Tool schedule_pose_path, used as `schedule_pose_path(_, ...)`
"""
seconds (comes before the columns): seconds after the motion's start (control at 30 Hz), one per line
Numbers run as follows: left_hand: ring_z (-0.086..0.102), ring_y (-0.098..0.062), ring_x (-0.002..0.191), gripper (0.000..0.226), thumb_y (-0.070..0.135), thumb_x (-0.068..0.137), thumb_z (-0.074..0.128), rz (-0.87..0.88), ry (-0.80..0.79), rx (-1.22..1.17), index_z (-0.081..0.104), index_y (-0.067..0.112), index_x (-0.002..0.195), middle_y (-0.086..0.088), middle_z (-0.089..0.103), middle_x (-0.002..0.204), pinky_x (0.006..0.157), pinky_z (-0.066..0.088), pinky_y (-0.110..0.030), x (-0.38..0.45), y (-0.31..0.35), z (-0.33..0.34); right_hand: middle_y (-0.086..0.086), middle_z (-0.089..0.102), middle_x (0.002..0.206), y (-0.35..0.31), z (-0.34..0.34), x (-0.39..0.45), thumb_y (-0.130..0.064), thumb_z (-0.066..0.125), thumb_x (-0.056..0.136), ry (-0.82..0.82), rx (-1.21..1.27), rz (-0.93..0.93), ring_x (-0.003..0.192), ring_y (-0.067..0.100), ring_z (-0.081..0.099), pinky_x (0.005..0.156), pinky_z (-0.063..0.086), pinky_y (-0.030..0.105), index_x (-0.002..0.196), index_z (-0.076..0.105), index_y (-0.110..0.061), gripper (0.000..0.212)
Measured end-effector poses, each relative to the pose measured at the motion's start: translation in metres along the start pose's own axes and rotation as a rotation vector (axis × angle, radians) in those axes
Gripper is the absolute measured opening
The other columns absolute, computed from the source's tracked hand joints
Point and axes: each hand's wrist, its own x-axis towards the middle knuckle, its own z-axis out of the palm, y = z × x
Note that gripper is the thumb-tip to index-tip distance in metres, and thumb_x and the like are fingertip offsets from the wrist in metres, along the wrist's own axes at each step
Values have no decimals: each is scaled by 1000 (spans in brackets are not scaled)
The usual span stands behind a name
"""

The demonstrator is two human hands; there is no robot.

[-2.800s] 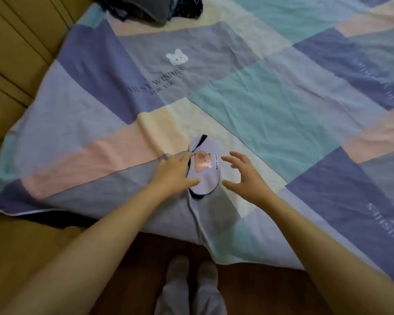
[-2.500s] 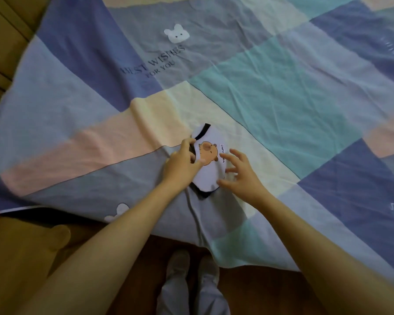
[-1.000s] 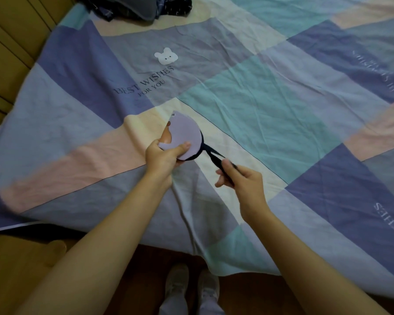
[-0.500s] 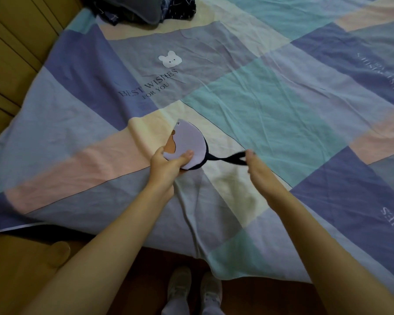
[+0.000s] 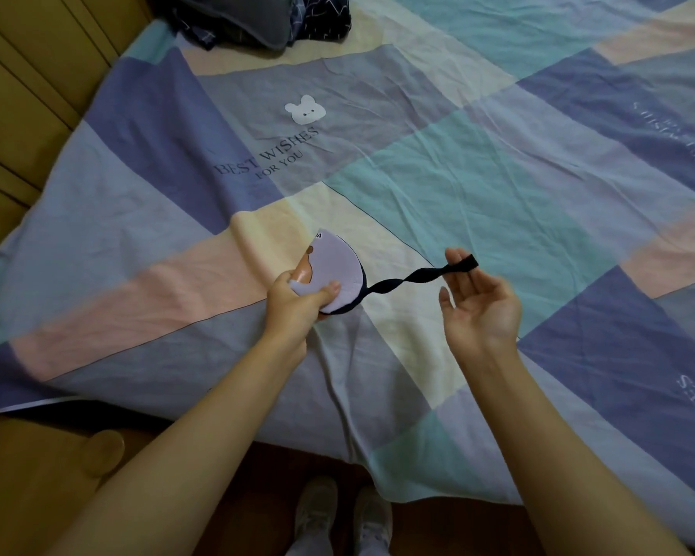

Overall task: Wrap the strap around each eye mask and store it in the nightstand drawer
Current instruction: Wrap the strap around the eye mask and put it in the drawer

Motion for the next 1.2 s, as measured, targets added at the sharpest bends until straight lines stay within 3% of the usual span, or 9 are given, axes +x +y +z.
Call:
schedule_pose_path(0.13, 66, -16, 87, 40, 5, 75, 78, -32, 24, -25, 56, 2, 108, -9, 65, 121, 55, 53, -17, -5, 0, 4, -4, 71, 114, 4, -1, 0, -15, 38, 91, 126, 64, -91, 109, 6, 63, 88, 36, 25, 109, 61, -19, 30)
schedule_pose_path(0.27, 66, -15, 86, 33, 3, 76, 76, -56, 13, -44, 56, 6, 102, -7, 64, 122, 53, 53, -17, -9, -3, 4, 1, 69, 115, 11, 0, -3, 3, 32, 92, 148, 41, -116, 88, 16, 70, 85, 50, 25, 115, 60, -11, 38)
schedule_pose_path(0.4, 67, -10, 82, 31, 5, 78, 75, -70, -57, -67, 58, 10, 102, -6, 66, 118, 59, 56, -19, -12, -1, 2, -4, 70, 109, 18, 0, -6, 1, 55, 91, 100, -90, -145, 71, 16, 70, 72, 57, 26, 107, 65, -15, 25)
schedule_pose_path(0.5, 67, -18, 92, 34, 7, 81, 72, -56, -134, -82, 58, 6, 113, -8, 68, 112, 71, 59, -25, -13, 2, 1, -6, 61, 125, 23, -6, -5, -16, 75, 79, -42, -233, -131, 81, 10, 68, 77, 55, 27, 124, 58, -18, 48)
schedule_pose_path(0.57, 65, -23, 99, 24, 11, 87, 66, -14, -194, -71, 57, 8, 109, -7, 67, 109, 82, 58, -34, -12, 4, 1, -10, 50, 139, 25, -10, -7, -35, 89, 56, -134, -421, -130, 109, 13, 63, 92, 53, 36, 125, 54, -31, 77)
schedule_pose_path(0.67, 62, -25, 110, 23, 14, 90, 63, 48, -294, -53, 59, 9, 112, -7, 66, 115, 92, 53, -41, -10, 13, 1, -15, 47, 143, 24, -8, -12, -26, 88, 61, -219, -714, -207, 126, 4, 51, 105, 45, 40, 129, 49, -38, 79)
schedule_pose_path(0.77, 65, -17, 105, 24, 15, 91, 60, 63, -454, -52, 64, 20, 115, -2, 68, 116, 84, 55, -28, -12, 24, 1, -11, 47, 143, 21, -1, -20, -7, 82, 70, -354, -887, -273, 97, -11, 63, 82, 55, 20, 143, 39, -23, 86)
schedule_pose_path(1.0, 68, -7, 83, 22, 10, 86, 66, 124, -632, 264, 68, 6, 108, -5, 73, 95, 71, 53, -19, -16, 34, 1, -14, 58, 130, 21, 3, -22, -22, 87, 58, -377, -937, -333, 120, 4, 56, 86, 54, 30, 135, 44, -29, 88)
schedule_pose_path(1.2, 69, -9, 83, 14, 15, 88, 64, 115, -613, 188, 68, 11, 100, -1, 74, 90, 70, 53, -19, -18, 35, 0, 9, 66, 95, 21, 13, -22, 1, 79, 66, -430, -940, -166, 67, 18, 69, 52, 55, 28, 113, 57, -13, 53)
